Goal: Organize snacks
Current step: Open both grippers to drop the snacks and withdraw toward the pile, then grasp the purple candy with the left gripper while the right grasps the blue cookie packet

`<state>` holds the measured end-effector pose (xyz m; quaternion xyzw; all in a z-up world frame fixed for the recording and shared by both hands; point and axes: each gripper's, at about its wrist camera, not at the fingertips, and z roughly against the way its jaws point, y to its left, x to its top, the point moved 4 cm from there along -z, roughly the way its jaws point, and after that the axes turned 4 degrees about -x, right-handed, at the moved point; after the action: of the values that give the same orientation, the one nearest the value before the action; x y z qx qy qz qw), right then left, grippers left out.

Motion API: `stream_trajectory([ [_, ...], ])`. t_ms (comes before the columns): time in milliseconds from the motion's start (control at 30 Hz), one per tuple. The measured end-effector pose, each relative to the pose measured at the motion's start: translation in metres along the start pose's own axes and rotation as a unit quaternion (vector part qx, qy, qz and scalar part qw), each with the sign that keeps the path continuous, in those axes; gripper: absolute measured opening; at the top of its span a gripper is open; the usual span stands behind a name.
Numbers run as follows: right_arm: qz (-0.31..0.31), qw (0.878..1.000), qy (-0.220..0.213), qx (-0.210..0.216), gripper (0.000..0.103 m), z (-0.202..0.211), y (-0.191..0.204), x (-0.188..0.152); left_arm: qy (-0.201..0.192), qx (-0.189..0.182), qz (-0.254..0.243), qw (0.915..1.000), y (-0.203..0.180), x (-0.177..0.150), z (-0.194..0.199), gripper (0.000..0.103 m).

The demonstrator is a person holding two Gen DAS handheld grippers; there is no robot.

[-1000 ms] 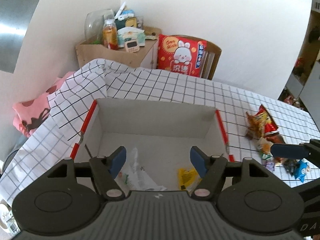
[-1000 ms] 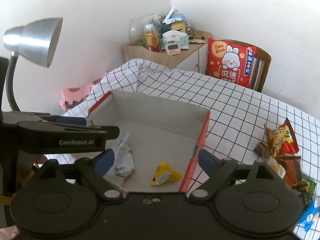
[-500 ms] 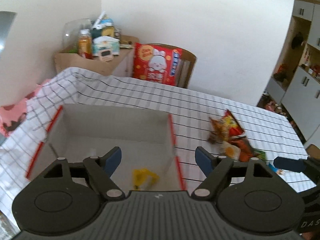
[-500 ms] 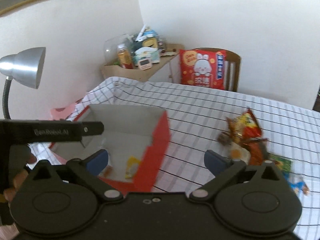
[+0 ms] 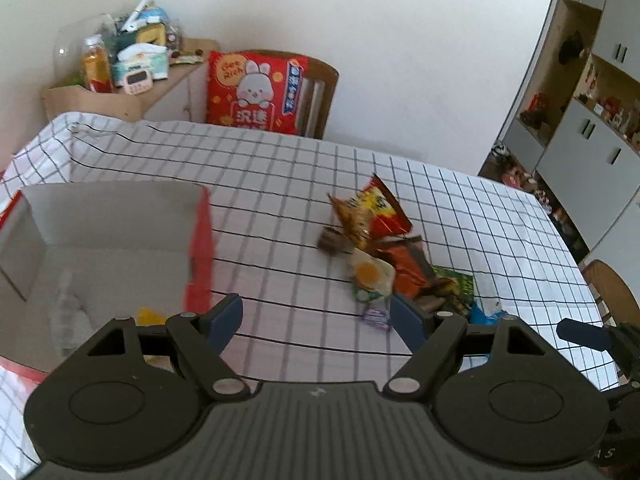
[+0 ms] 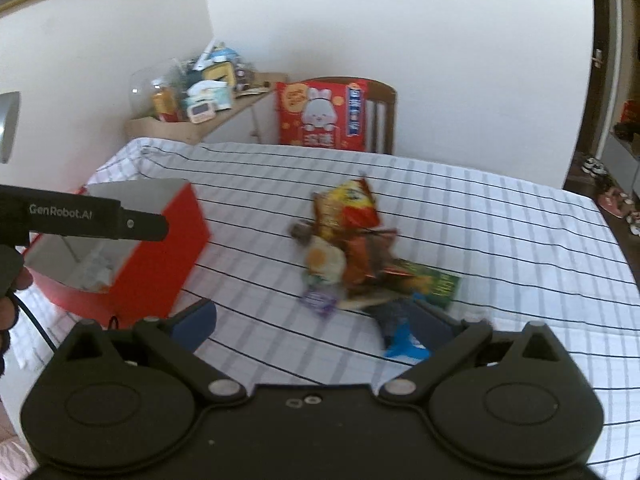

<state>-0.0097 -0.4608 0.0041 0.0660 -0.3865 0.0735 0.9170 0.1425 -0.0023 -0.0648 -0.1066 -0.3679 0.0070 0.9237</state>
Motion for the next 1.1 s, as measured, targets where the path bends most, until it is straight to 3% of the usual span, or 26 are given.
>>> stream_trajectory([
  [333, 0.024, 0.999, 0.024, -0.023, 0.102, -0.027, -0.055, -0.013, 0.043, 0.036, -0.005, 0.9984, -0.032, -0.008, -0.06, 0.081],
  [667, 0.131, 0.99, 0.058, 0.01, 0.097, -0.068, -0.074, -0.021, 0.109, 0.046, 0.008, 0.9929, -0.043, -0.015, -0.124, 0.081],
  [867, 0.214, 0.974, 0.071, 0.015, 0.088, -0.089, -0.07, -0.022, 0.147, 0.06, 0.075, 0.9846, -0.033, -0.012, -0.156, 0.081],
  [1100, 0.268, 0.959, 0.077, 0.043, 0.081, -0.1, -0.065, -0.022, 0.171, 0.059, 0.131, 0.9747, -0.03, -0.013, -0.181, 0.08],
])
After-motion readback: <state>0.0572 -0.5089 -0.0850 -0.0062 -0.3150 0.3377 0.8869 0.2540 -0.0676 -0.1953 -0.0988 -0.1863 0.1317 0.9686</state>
